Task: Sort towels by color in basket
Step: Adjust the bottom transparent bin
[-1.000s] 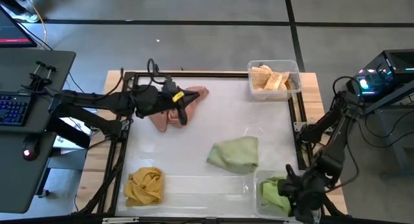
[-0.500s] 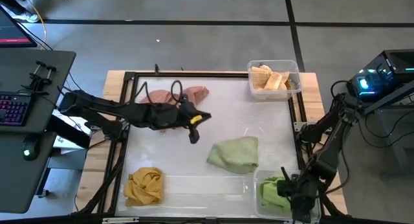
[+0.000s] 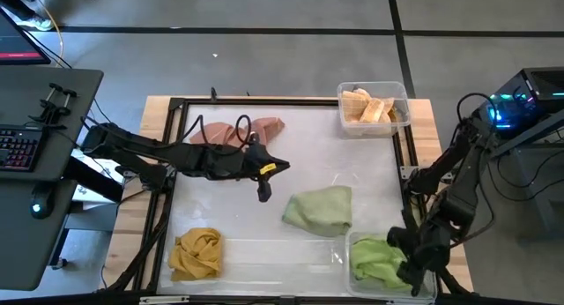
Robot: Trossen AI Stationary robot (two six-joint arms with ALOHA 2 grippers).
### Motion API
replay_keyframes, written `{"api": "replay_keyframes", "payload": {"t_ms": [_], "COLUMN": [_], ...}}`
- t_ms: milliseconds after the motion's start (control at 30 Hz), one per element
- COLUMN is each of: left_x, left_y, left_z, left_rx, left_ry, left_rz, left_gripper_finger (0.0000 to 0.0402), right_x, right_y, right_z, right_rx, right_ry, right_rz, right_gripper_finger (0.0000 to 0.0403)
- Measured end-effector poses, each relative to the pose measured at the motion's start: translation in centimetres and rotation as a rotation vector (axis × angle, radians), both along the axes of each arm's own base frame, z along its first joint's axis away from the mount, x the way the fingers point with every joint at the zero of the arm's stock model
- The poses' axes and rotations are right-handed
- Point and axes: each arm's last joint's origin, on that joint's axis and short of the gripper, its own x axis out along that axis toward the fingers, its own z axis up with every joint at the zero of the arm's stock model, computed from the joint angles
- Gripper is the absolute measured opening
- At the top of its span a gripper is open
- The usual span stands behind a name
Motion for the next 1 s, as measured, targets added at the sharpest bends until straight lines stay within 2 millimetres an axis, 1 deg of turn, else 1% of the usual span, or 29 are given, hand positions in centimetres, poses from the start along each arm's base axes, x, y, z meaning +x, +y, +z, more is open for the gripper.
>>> {"api": "replay_keyframes", "payload": {"t_ms": [100, 200, 233, 300, 367, 433, 500, 633, 733, 833, 867, 933, 1000], "left_x": [0.0, 0.0, 0.0, -0.1, -0.1, -0.1, -0.1, -0.1, -0.1, -0.1, -0.1, -0.2, -0.3], "left_y": [0.0, 0.0, 0.0, 0.0, -0.1, -0.2, -0.3, -0.2, -0.1, -0.1, -0.1, -0.1, -0.1], "left_z": [-0.1, -0.1, -0.1, -0.2, -0.3, -0.3, -0.2, -0.1, -0.1, -0.1, -0.2, -0.4, -0.7], "left_rx": [0.002, 0.002, 0.002, 0.003, -0.016, -0.037, -0.043, -0.053, -0.061, -0.061, -0.062, -0.083, -0.114], "left_ry": [0.009, 0.009, 0.011, 0.024, 0.028, 0.021, 0.009, 0.0, -0.005, 0.0, 0.006, 0.019, 0.045], "left_rz": [0.0, 0.0, 0.0, 0.0, 0.005, 0.007, 0.006, 0.029, 0.044, 0.044, 0.045, 0.054, 0.07], "left_gripper_finger": [0.0016, 0.0016, 0.0016, 0.0016, 0.0016, 0.0016, 0.0016, 0.0016, 0.0016, 0.0016, 0.0016, 0.0016, 0.0016], "right_x": [-0.1, 0.4, 0.6, 1.2, 1.8, 2.7, 3.7, 6.2, 8.5, 10.8, 11.4, 12.6, 13.6], "right_y": [0.0, -0.1, 0.1, 0.9, 1.5, 1.7, 1.4, -0.8, -3.4, -6.3, -7.2, -8.7, -9.9], "right_z": [-0.2, -1.0, -1.4, -2.1, -2.7, -2.3, -1.2, 0.6, 0.8, -0.4, -1.0, -2.1, -3.2], "right_rx": [-0.107, -0.276, -0.326, -0.381, -0.392, -0.404, -0.461, -0.677, -0.805, -0.867, -0.861, -0.812, -0.743], "right_ry": [-0.142, -0.279, -0.317, -0.386, -0.393, -0.434, -0.543, -0.701, -0.719, -0.666, -0.65, -0.646, -0.674], "right_rz": [-0.019, 0.002, 0.017, 0.113, 0.147, 0.126, 0.085, 0.075, 0.124, 0.16, 0.168, 0.199, 0.237], "right_gripper_finger": [0.0172, 0.0187, 0.0189, 0.0187, 0.0179, 0.0168, 0.0159, 0.015, 0.015, 0.015, 0.015, 0.015, 0.0158]}}
